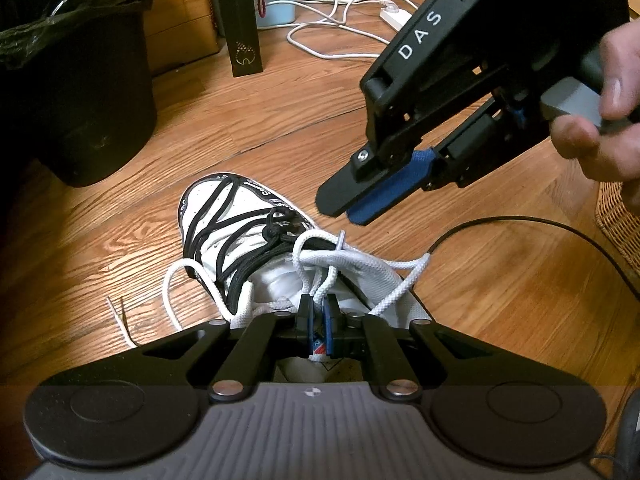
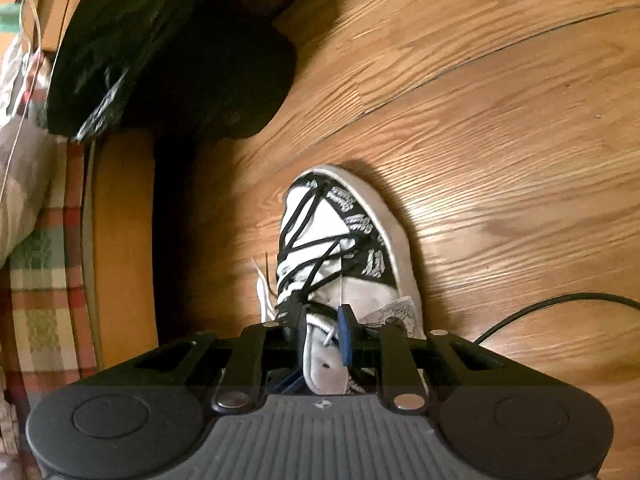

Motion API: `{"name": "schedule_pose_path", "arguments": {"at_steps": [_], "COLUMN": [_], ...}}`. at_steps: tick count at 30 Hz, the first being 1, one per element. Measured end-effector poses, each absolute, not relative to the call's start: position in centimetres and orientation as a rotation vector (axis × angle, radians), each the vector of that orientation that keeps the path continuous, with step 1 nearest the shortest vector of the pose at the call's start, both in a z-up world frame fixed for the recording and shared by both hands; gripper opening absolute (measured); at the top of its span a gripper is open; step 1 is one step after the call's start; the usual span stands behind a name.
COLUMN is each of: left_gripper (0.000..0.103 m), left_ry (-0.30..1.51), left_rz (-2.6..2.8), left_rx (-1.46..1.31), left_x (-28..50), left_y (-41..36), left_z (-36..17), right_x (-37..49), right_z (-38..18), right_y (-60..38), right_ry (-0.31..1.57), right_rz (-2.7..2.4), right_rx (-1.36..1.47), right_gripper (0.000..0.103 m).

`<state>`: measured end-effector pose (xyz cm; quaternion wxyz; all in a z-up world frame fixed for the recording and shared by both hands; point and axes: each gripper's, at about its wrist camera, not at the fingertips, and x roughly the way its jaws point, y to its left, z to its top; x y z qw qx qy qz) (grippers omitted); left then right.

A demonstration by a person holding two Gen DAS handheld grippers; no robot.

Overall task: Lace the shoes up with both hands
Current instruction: 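Pull the lace through the eyelet with the right gripper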

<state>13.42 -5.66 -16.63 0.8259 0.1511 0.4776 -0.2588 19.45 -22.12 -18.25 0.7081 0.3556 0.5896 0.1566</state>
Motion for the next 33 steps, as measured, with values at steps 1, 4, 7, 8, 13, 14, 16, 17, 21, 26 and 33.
{"name": "schedule_pose_path", "arguments": {"at_steps": [1, 4, 7, 8, 13, 14, 16, 17, 21, 26, 33], "left_gripper": [0.006, 0.006, 0.006, 0.006, 0.006, 0.006, 0.006, 0.006, 0.006, 0.006, 0.006], "left_ry": [1.015, 1.014, 1.013, 1.013, 1.009, 1.009, 1.008, 1.008, 1.010, 1.003, 1.004], "left_rz": [-0.550, -0.550, -0.549, -0.549, -0.548, -0.548, -0.548, -0.548, -0.547, -0.538, -0.540], "left_rx": [0.322, 0.322, 0.321, 0.322, 0.325, 0.325, 0.326, 0.326, 0.326, 0.322, 0.324], "left_x": [13.40, 13.32, 13.26, 13.25, 13.15, 13.13, 13.16, 13.18, 13.25, 13.02, 12.97], "left_y": [-5.65, -5.62, -5.61, -5.63, -5.74, -5.75, -5.77, -5.78, -5.88, -6.15, -6.15], "left_z": [-16.64, -16.64, -16.63, -16.63, -16.54, -16.53, -16.54, -16.55, -16.54, -16.42, -16.44], "right_x": [19.30, 18.95, 19.00, 19.08, 19.15, 19.16, 19.20, 19.21, 19.02, 18.93, 18.92], "right_z": [-18.39, -18.68, -18.75, -18.75, -18.88, -18.90, -18.96, -19.00, -19.15, -19.17, -19.20], "right_y": [-22.11, -22.12, -22.19, -22.14, -22.05, -22.03, -21.94, -21.86, -21.66, -21.69, -21.50], "right_ry": [1.311, 1.313, 1.303, 1.304, 1.310, 1.309, 1.308, 1.309, 1.307, 1.306, 1.298], "right_rz": [0.342, 0.319, 0.320, 0.323, 0.306, 0.308, 0.312, 0.313, 0.320, 0.324, 0.330], "right_rx": [0.800, 0.813, 0.826, 0.829, 0.810, 0.813, 0.818, 0.820, 0.820, 0.823, 0.827], "right_gripper": [0.021, 0.016, 0.016, 0.016, 0.016, 0.016, 0.016, 0.016, 0.016, 0.016, 0.011]}}
